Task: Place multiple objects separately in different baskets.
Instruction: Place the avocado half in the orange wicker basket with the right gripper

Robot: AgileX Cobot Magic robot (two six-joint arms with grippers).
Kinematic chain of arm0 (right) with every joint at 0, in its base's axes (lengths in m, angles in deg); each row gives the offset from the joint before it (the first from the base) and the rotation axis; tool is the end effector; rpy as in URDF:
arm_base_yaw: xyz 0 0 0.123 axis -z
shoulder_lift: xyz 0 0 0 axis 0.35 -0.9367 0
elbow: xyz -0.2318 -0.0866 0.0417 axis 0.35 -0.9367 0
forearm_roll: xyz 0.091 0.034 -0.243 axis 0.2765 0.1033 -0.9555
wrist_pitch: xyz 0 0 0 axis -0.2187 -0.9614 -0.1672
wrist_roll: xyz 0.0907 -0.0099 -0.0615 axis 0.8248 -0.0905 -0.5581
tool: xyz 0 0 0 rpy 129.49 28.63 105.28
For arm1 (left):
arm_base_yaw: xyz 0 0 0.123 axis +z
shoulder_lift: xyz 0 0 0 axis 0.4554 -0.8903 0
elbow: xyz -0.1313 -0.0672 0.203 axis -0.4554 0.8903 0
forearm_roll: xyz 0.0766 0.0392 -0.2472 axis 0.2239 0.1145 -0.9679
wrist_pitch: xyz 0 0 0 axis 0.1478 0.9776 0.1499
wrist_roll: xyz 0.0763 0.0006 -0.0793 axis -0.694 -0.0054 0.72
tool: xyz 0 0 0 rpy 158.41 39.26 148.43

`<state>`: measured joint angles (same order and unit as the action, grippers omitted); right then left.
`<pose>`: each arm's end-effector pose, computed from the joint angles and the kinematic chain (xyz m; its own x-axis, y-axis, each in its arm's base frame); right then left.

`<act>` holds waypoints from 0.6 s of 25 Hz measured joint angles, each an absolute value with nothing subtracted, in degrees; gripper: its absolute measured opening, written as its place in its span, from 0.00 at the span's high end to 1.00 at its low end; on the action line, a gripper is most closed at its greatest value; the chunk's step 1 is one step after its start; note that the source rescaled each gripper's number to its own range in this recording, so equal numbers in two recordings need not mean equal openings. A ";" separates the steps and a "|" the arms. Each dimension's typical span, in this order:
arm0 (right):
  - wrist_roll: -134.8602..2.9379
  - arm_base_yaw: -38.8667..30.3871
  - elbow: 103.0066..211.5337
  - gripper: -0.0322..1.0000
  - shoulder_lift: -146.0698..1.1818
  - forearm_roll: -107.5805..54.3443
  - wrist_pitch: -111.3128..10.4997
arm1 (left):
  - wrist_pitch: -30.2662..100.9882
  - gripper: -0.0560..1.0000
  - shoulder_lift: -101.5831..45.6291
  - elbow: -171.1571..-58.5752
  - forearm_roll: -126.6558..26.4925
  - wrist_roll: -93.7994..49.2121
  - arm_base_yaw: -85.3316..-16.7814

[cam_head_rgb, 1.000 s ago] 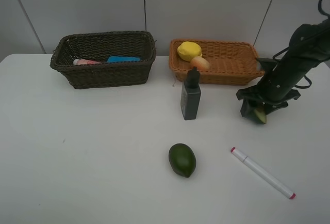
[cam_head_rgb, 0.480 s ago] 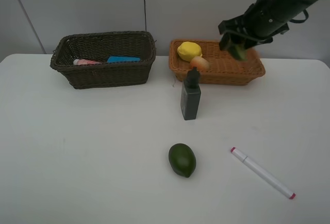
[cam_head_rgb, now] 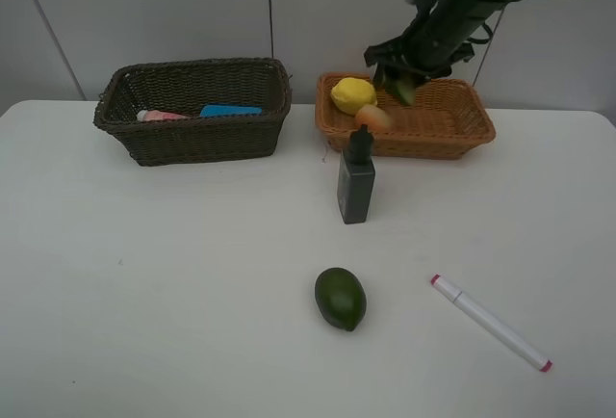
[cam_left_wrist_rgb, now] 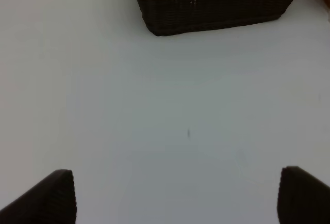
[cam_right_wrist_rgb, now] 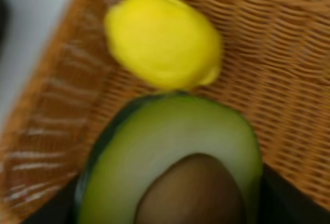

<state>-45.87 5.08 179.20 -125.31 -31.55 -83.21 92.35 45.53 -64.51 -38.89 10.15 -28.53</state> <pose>0.4656 0.1323 0.1400 -0.8393 -0.2415 -0.4870 -0.2900 0.9567 0.0253 0.0530 -0.0053 0.2768 -0.4416 0.0196 -0.8970 0.0605 0.9981 -0.0079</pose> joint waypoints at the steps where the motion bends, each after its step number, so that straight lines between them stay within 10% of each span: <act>1: -44.59 5.40 180.33 0.39 -127.02 -33.25 -84.03 | 92.35 0.00 45.53 -64.51 -38.89 10.15 -28.53; 6: -42.09 5.46 182.03 0.05 -129.26 -37.55 -87.75 | 92.35 0.00 45.53 -64.51 -38.89 10.15 -28.53; 15: -40.90 2.64 182.18 0.00 -120.08 -33.91 -106.30 | 92.35 0.00 45.53 -64.51 -38.89 10.15 -28.53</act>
